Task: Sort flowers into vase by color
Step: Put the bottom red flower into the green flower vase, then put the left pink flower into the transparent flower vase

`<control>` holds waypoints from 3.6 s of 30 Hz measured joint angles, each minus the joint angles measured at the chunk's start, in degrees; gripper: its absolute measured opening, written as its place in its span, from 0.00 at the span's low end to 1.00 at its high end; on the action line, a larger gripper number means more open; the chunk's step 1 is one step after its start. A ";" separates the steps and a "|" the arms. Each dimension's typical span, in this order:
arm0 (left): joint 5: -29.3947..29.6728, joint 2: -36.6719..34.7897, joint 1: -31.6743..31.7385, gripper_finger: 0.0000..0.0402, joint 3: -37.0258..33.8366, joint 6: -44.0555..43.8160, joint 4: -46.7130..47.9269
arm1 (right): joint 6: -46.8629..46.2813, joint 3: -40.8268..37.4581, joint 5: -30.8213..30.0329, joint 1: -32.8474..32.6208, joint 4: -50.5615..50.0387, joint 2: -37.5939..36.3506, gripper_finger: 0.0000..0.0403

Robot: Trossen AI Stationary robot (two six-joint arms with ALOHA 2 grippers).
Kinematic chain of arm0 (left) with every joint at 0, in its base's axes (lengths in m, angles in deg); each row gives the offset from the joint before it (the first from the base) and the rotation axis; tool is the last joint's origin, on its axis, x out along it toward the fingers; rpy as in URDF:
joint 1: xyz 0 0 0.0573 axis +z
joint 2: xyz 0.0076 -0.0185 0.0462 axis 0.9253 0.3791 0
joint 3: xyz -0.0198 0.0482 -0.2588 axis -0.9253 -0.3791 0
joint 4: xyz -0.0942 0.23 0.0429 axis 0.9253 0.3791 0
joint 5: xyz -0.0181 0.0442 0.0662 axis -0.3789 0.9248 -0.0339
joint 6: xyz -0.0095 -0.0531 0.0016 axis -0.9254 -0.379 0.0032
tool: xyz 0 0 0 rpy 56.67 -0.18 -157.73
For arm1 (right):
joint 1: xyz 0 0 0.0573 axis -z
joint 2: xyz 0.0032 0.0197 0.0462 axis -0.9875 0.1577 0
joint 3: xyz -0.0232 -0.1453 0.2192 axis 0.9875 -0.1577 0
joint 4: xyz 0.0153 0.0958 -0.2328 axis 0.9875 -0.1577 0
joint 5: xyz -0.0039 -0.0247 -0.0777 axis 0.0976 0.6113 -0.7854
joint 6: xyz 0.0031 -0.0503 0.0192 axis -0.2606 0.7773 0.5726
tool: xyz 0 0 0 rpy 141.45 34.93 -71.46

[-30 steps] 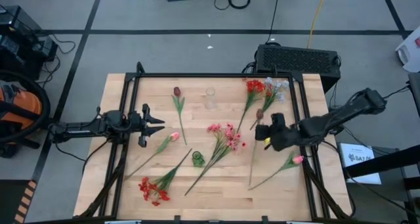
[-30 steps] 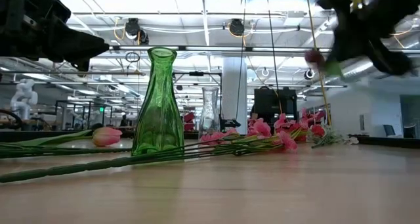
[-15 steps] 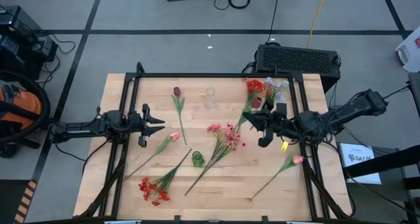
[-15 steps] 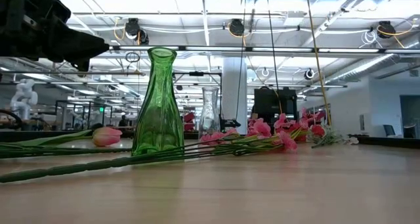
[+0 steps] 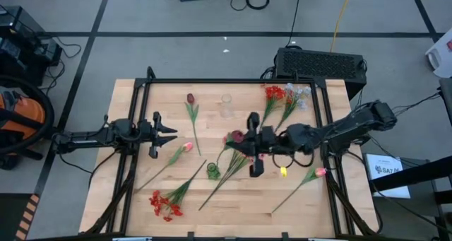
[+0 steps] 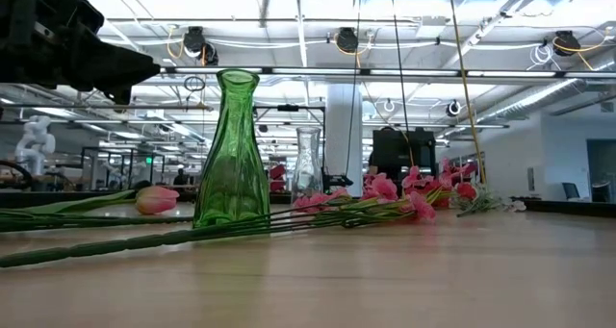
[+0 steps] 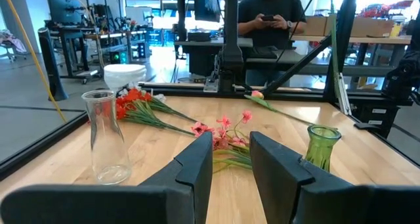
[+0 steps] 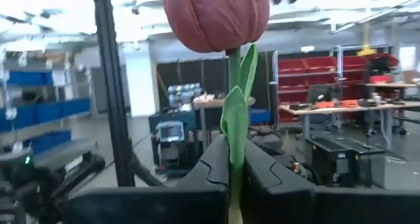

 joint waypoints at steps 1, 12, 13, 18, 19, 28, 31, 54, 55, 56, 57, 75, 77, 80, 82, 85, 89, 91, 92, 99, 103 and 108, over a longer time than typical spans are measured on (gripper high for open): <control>0.00 0.00 0.00 0.27 0.00 0.00 0.00 | 0.12 1.47 0.19 0.02 -1.39 0.98 0.00; 0.00 0.00 0.00 0.27 0.00 0.00 0.00 | -0.23 5.84 2.83 2.35 -3.32 8.83 0.00; 0.00 0.00 0.00 0.27 -0.01 0.00 0.00 | -0.27 5.84 2.85 2.64 -2.76 9.31 0.00; 0.00 0.00 0.00 0.27 0.00 0.00 0.00 | -1.36 5.84 3.01 3.41 -1.89 11.69 0.00; 0.00 0.00 0.00 0.27 -0.01 0.00 0.00 | -1.89 5.84 3.03 3.41 -1.58 11.75 0.00; 0.00 0.00 0.00 0.27 0.01 0.00 0.00 | -1.32 5.84 2.81 3.38 -0.47 8.35 0.00; 0.00 0.00 0.00 0.27 0.01 -0.02 0.00 | 0.26 5.86 2.55 3.38 -0.52 8.13 0.00; 0.00 0.00 0.00 0.27 0.01 0.00 0.00 | -4.95 5.86 2.68 4.13 -9.91 12.19 0.00; 0.00 0.00 0.00 0.27 0.01 -0.01 0.01 | -5.05 5.86 2.70 4.13 -9.85 12.87 0.00; 0.00 0.00 0.00 0.27 0.01 0.00 0.00 | -5.18 5.86 2.71 4.10 -9.75 13.64 0.00; 0.00 0.00 0.00 0.27 0.01 0.00 0.00 | -5.59 5.86 2.77 4.04 -9.76 14.29 0.00; 0.00 0.00 0.00 0.27 0.00 0.00 0.00 | -8.12 5.90 3.00 4.00 -9.90 19.01 0.07; 0.00 0.00 0.00 0.27 0.01 0.00 0.00 | -8.12 5.90 3.03 4.00 -9.95 19.03 0.08; 0.00 0.00 0.00 0.27 -0.01 0.00 0.00 | -8.20 5.90 3.03 4.00 -10.05 19.03 0.10; 0.00 0.00 0.00 0.27 0.01 0.00 0.00 | -9.00 5.90 3.02 4.00 -10.74 19.03 0.12; 0.00 0.00 0.00 0.27 0.01 0.00 0.00 | -10.98 5.90 3.00 4.00 -11.82 19.03 0.17; 0.00 0.00 0.00 0.27 0.00 -0.01 0.00 | -11.29 5.85 3.02 4.00 -12.57 18.75 0.24; 0.00 0.00 0.00 0.27 0.01 -0.01 0.00 | -11.29 5.84 3.01 4.00 -12.48 18.38 0.28; 0.00 0.00 0.00 0.27 0.00 -0.01 0.00 | -11.28 5.84 3.03 4.00 -13.15 17.74 0.30; 0.00 0.00 0.00 0.27 0.01 0.00 -0.02 | -11.33 5.84 2.55 4.47 -22.84 11.76 0.41; 0.00 0.00 0.00 0.27 0.01 0.00 0.00 | -13.47 5.84 2.61 5.03 -28.55 7.78 0.46; 0.00 0.00 0.00 0.27 0.01 0.00 0.00 | -14.88 5.84 2.57 5.52 -35.25 3.60 0.47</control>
